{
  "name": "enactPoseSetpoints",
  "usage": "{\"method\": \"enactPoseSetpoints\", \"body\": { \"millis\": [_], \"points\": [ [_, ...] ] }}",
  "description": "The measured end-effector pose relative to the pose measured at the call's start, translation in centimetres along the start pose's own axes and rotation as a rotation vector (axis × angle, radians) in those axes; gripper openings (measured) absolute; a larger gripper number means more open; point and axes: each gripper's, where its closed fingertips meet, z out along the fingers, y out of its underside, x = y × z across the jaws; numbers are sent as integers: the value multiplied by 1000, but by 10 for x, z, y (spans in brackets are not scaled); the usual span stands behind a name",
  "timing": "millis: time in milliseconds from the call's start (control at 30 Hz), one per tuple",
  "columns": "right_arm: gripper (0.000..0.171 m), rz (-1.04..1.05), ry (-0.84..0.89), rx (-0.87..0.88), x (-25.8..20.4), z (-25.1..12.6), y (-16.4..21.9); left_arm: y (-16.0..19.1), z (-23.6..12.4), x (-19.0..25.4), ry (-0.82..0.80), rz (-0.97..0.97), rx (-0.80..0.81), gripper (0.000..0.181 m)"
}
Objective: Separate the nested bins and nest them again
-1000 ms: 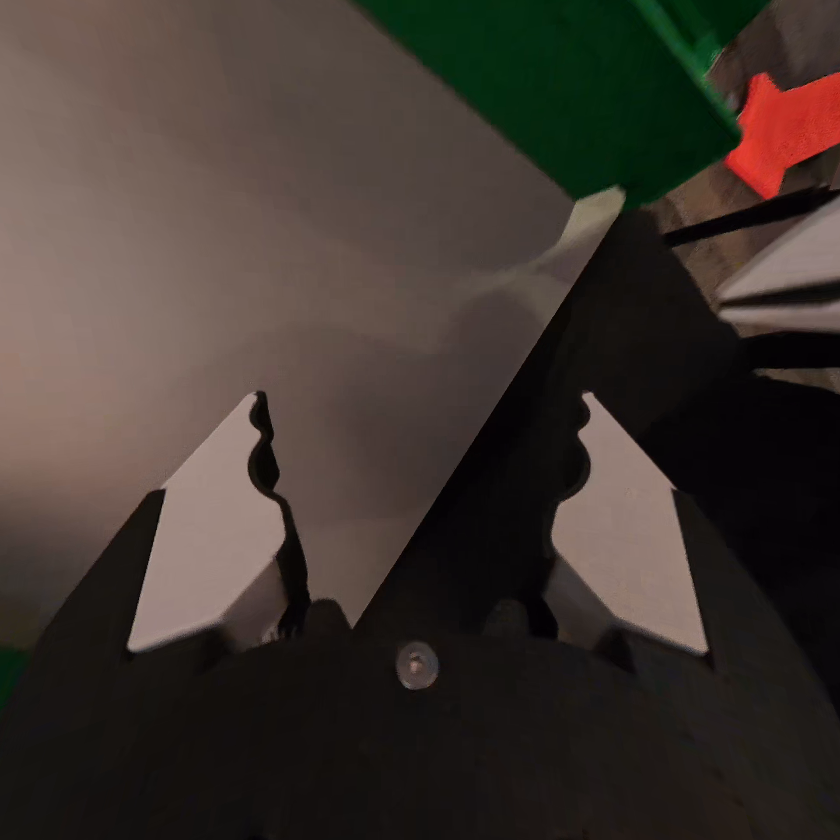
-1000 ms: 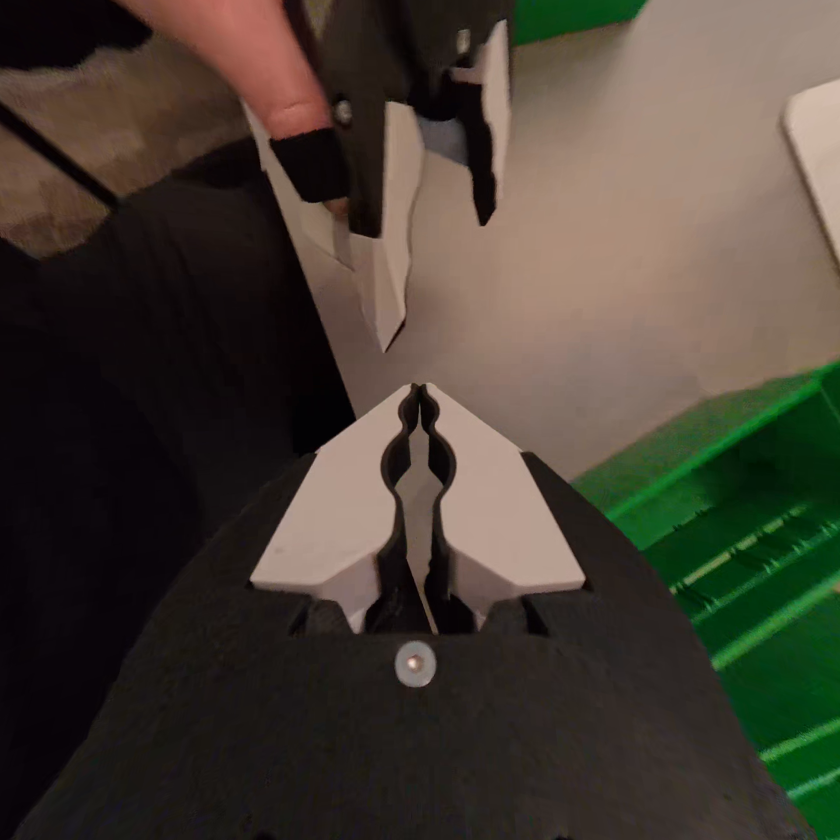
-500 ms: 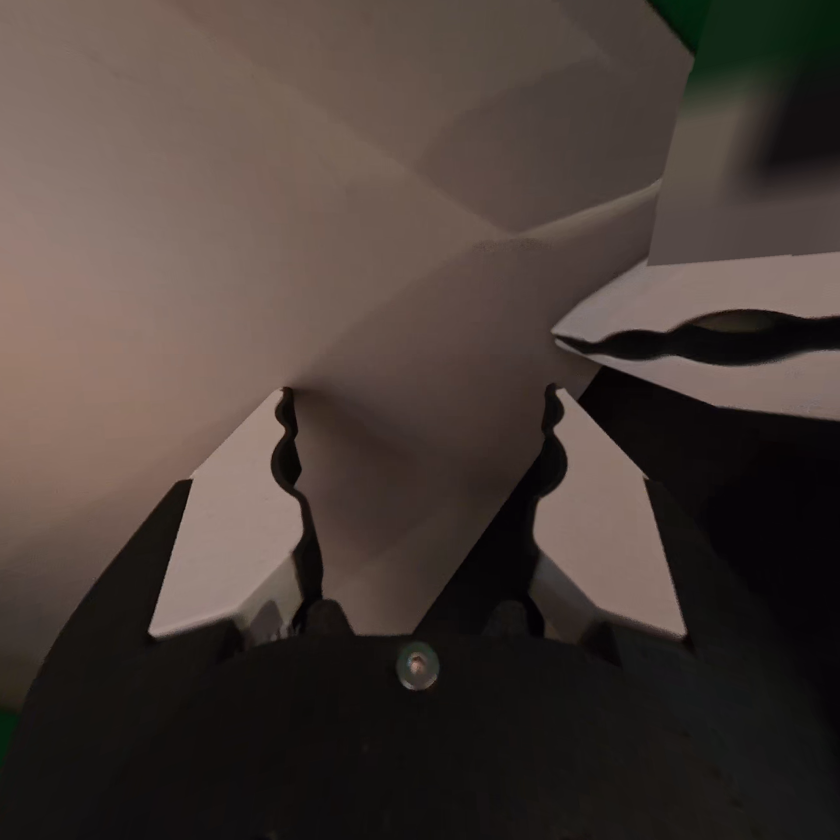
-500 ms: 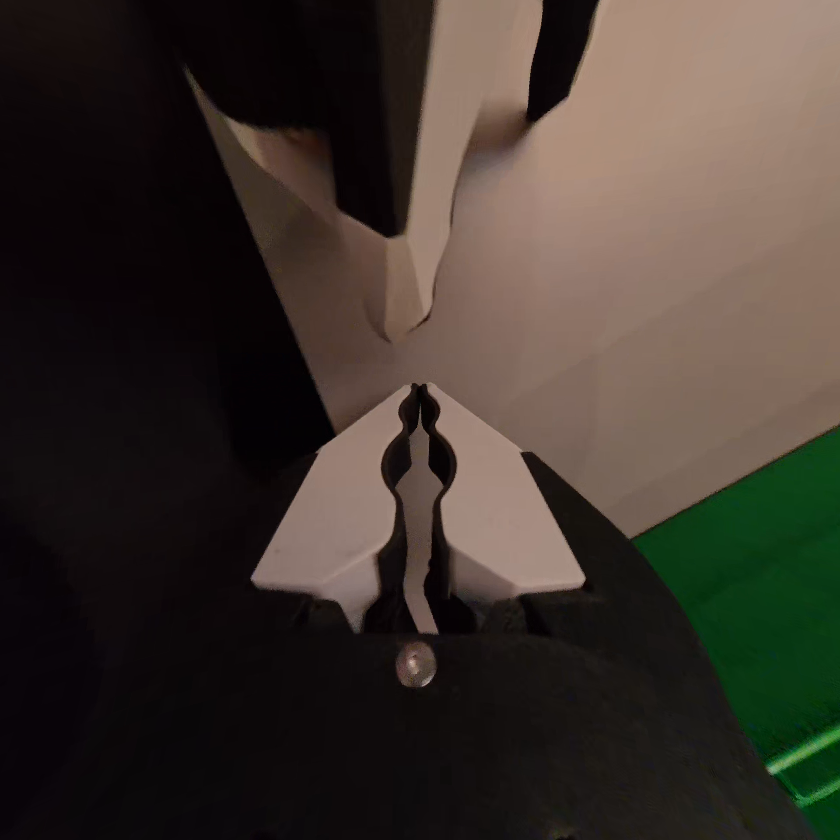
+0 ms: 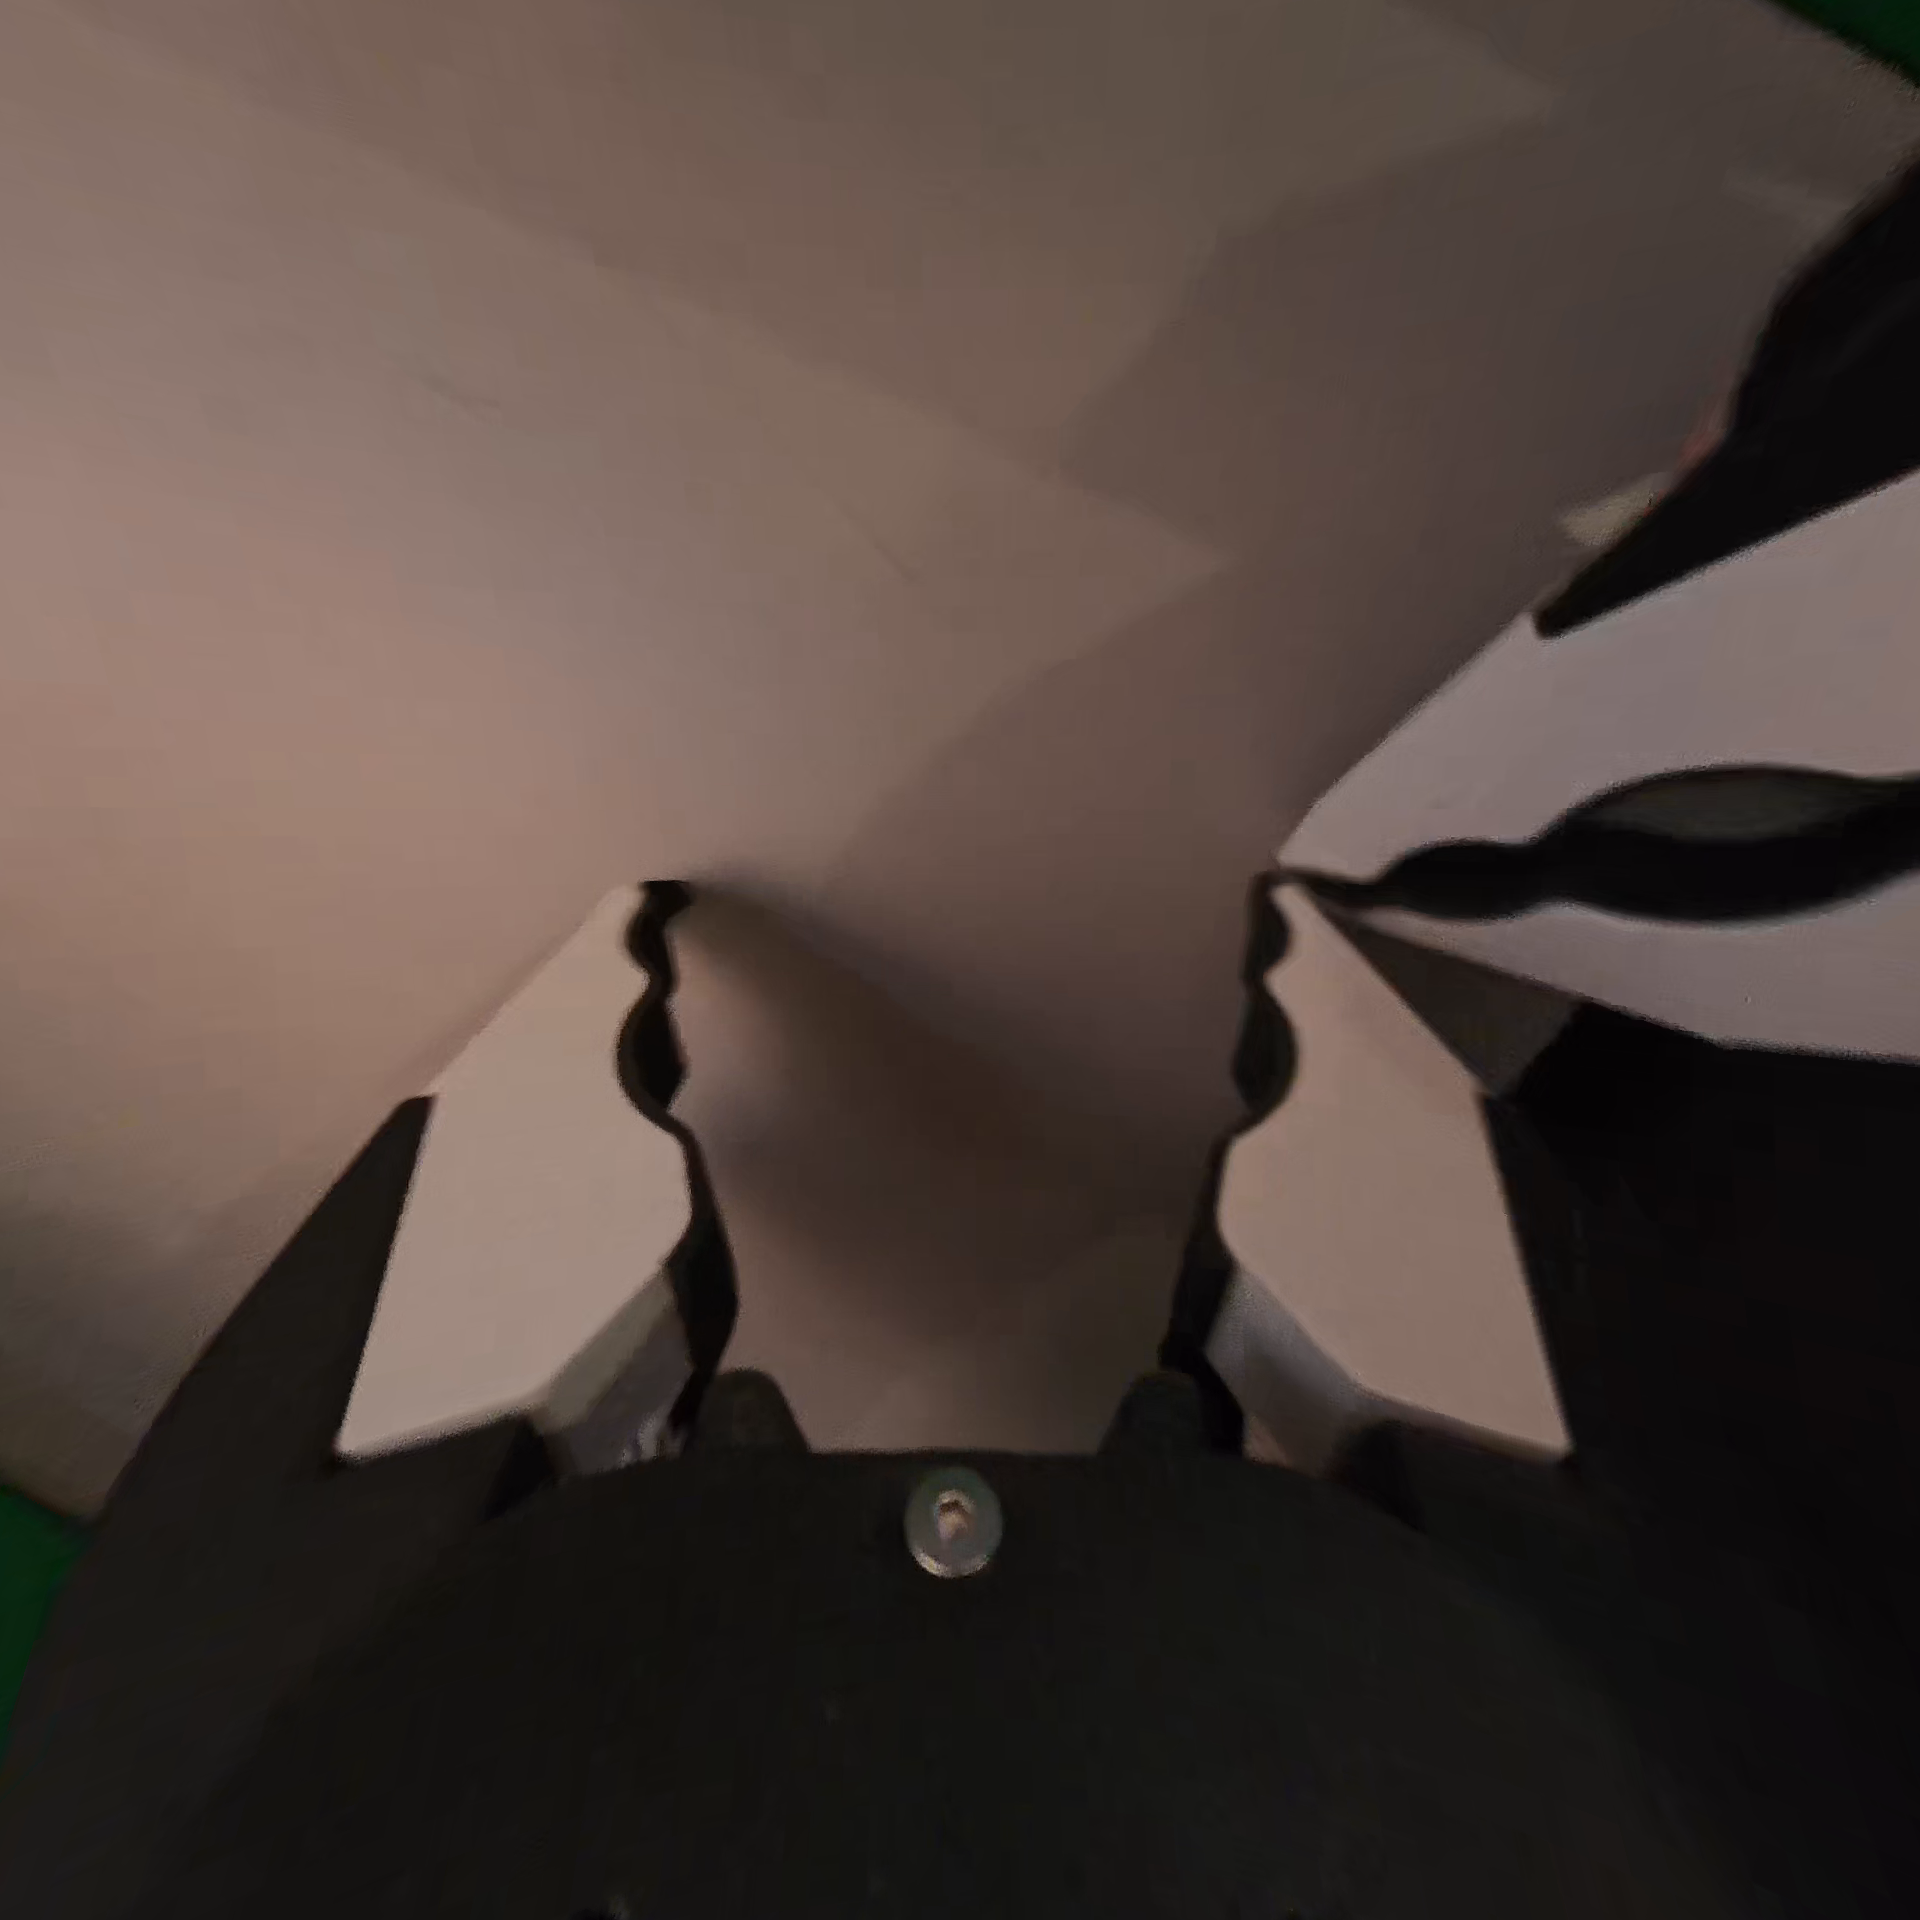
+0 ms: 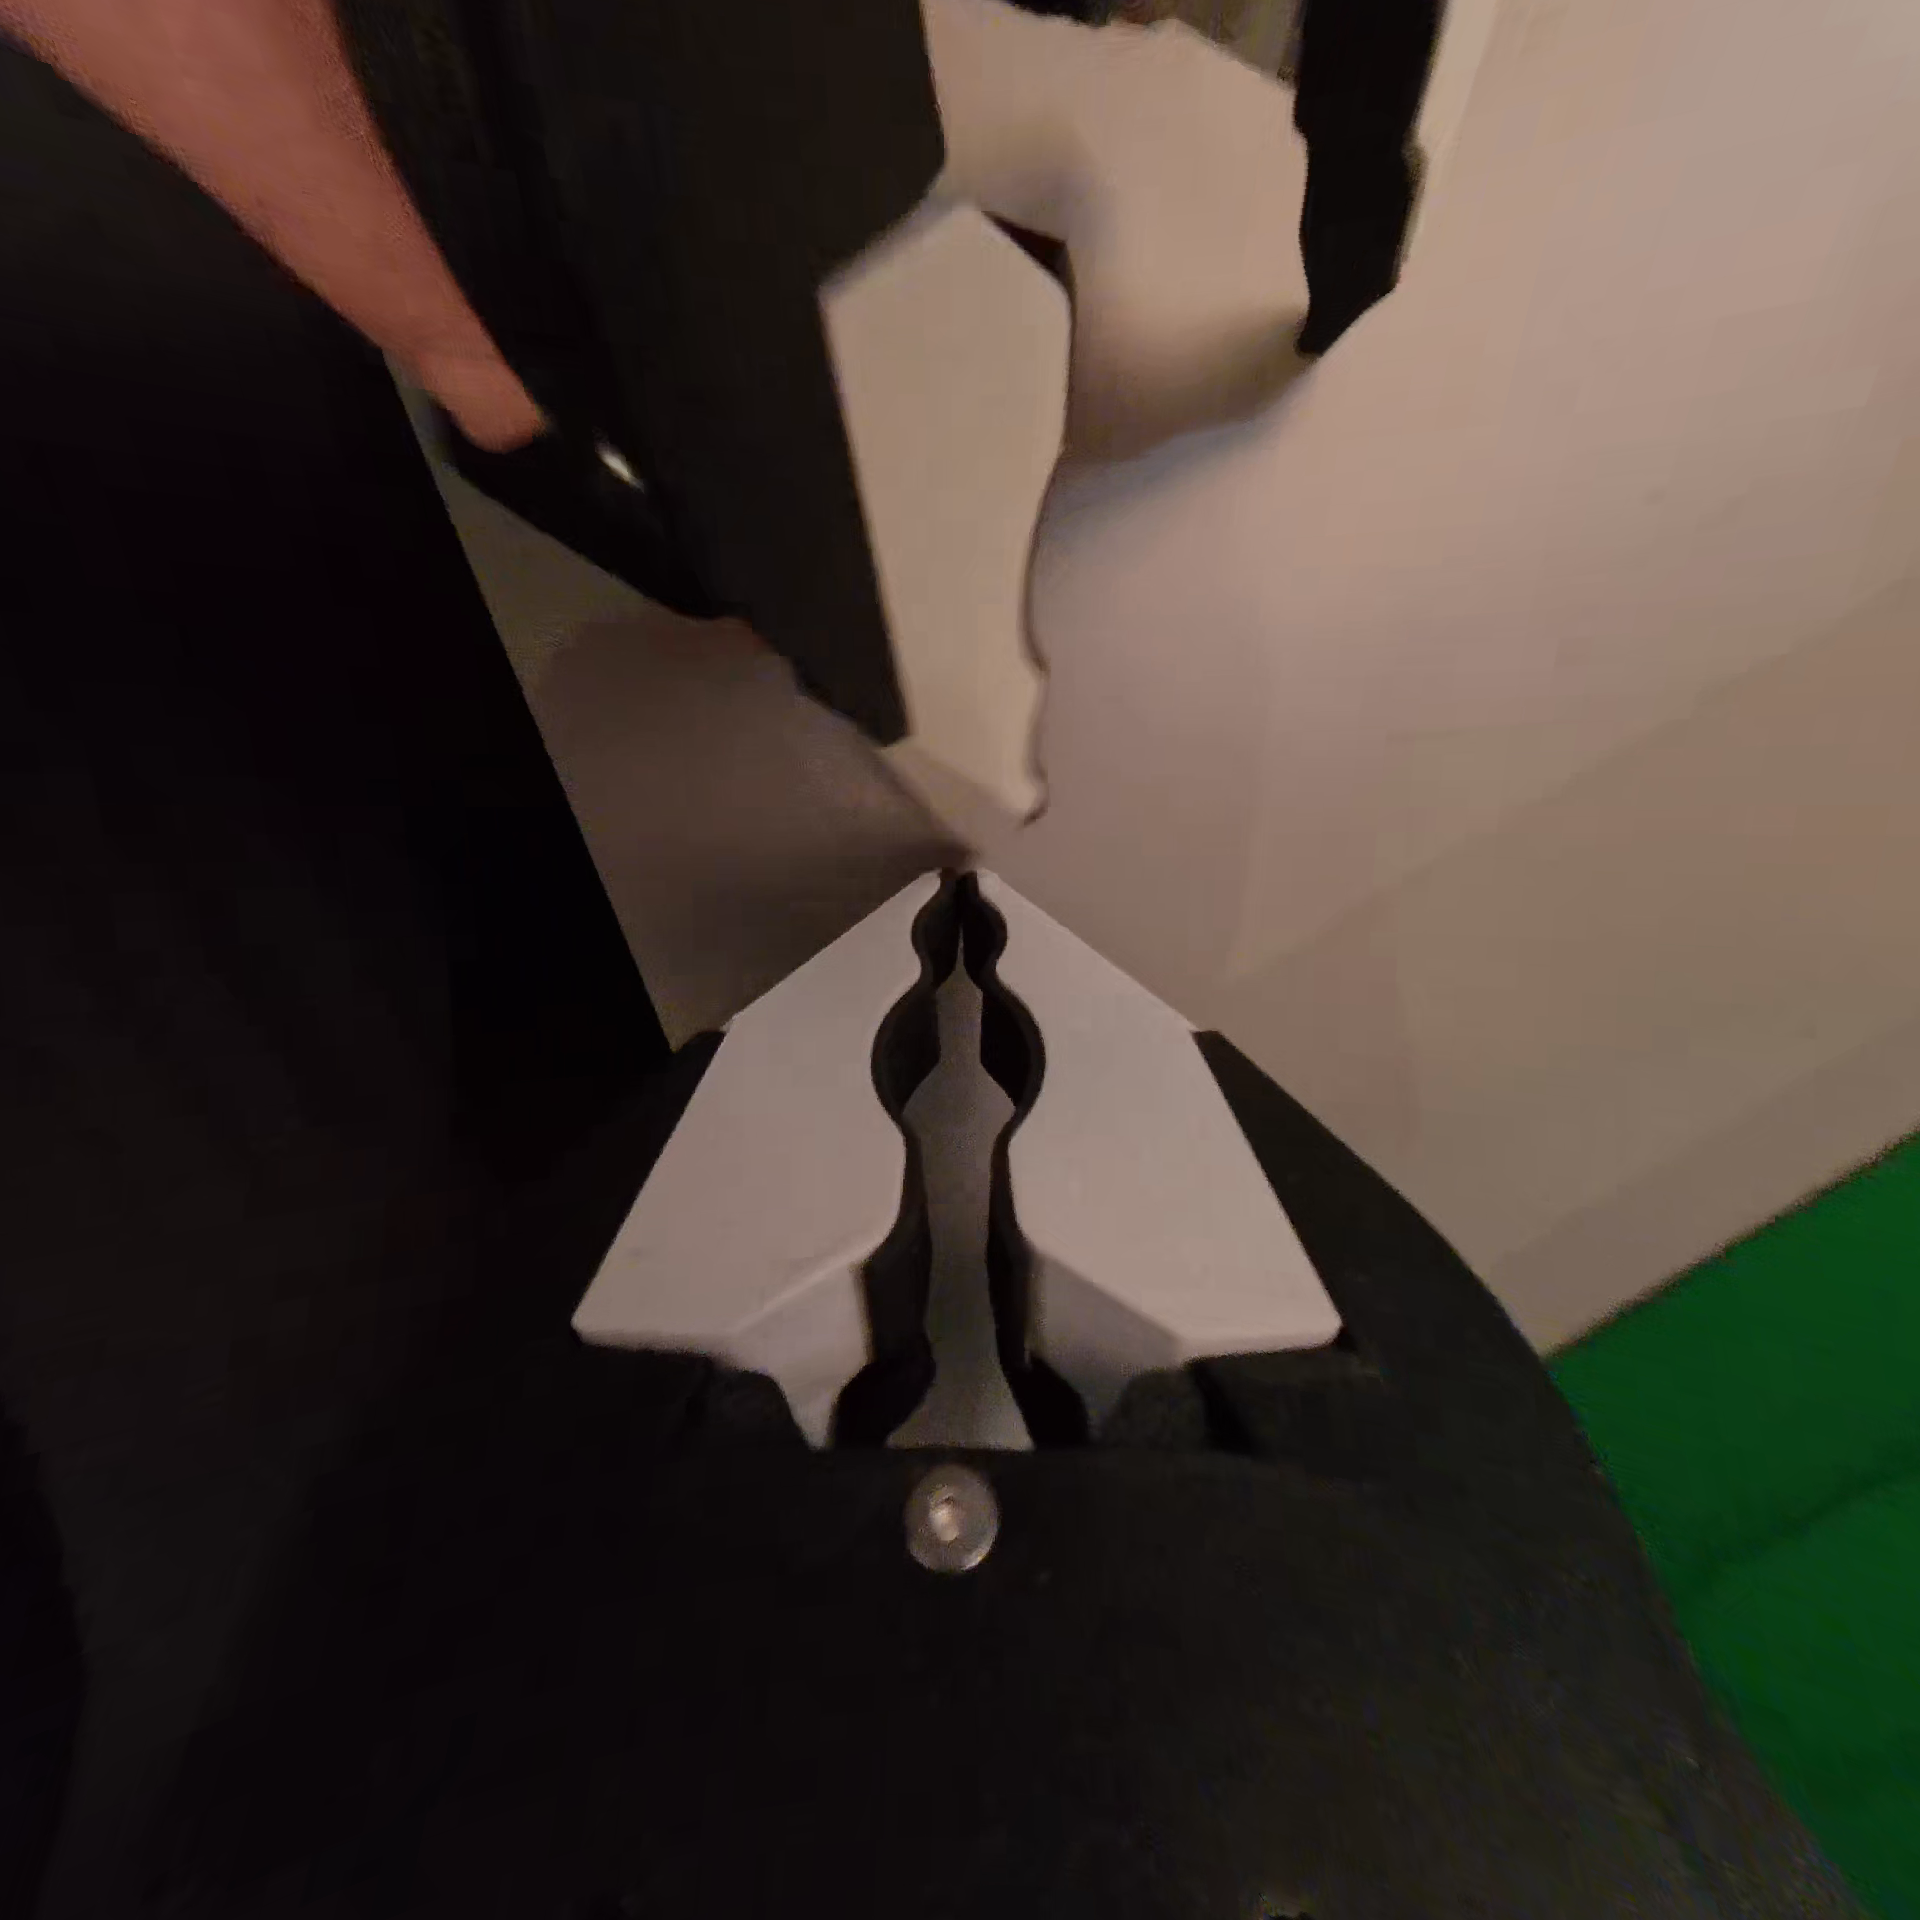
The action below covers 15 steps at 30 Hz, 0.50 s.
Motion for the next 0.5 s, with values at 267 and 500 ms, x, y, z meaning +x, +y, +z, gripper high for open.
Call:
{"method": "enactPoseSetpoints", "body": {
  "millis": [267, 500],
  "points": [
    [13, 113, -68, 94, -6, -2, -16, -14, -31, -21, 27, -145, 92, 105],
    [27, 148, -77, 150, 0, -16, -22, 2, -184, -142, -463, -289, 204, 149]
  ]
}}
